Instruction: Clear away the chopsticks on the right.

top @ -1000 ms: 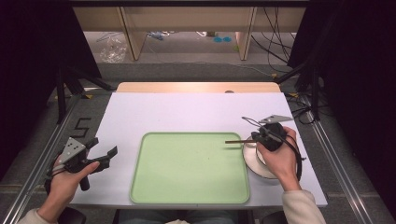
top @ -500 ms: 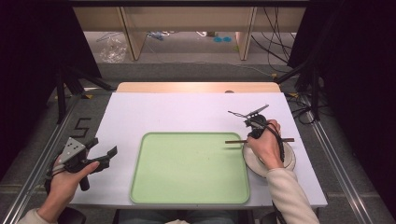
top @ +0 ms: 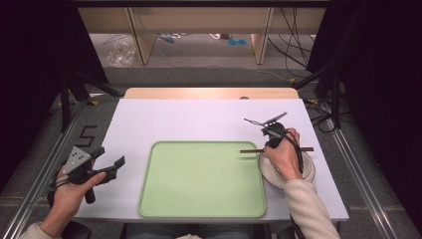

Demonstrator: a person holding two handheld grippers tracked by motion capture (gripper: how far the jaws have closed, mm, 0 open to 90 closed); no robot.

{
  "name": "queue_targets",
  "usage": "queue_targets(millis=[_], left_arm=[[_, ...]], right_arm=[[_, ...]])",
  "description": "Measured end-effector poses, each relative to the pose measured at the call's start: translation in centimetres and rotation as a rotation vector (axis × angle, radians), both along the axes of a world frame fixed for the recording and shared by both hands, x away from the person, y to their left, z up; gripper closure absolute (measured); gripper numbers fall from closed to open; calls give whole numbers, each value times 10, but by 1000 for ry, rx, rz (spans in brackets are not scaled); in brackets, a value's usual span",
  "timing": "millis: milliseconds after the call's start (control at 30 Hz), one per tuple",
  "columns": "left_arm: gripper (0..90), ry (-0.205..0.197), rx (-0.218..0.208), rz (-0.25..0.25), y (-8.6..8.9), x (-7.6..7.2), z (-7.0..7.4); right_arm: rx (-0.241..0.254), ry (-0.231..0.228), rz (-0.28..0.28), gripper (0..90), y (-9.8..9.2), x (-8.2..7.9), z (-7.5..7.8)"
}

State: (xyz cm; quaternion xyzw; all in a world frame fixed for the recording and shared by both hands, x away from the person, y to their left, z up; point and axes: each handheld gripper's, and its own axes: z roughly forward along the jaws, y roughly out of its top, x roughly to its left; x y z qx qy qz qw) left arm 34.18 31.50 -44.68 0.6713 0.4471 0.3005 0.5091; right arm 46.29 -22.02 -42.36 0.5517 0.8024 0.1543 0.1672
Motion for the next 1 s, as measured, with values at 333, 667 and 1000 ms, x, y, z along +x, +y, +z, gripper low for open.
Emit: queue_targets(millis=[333,667,1000], left_arm=[[168,-3,-5,3,0,0,0],[168,-2,-7,4,0,0,0],[169,-1,-8,6,0,0,0]], right_arm=[[3,-10,-48,900,0,3,-4],[-9,-37,7,900,0,7,2],[-329,-63,649,654,34,12,20]])
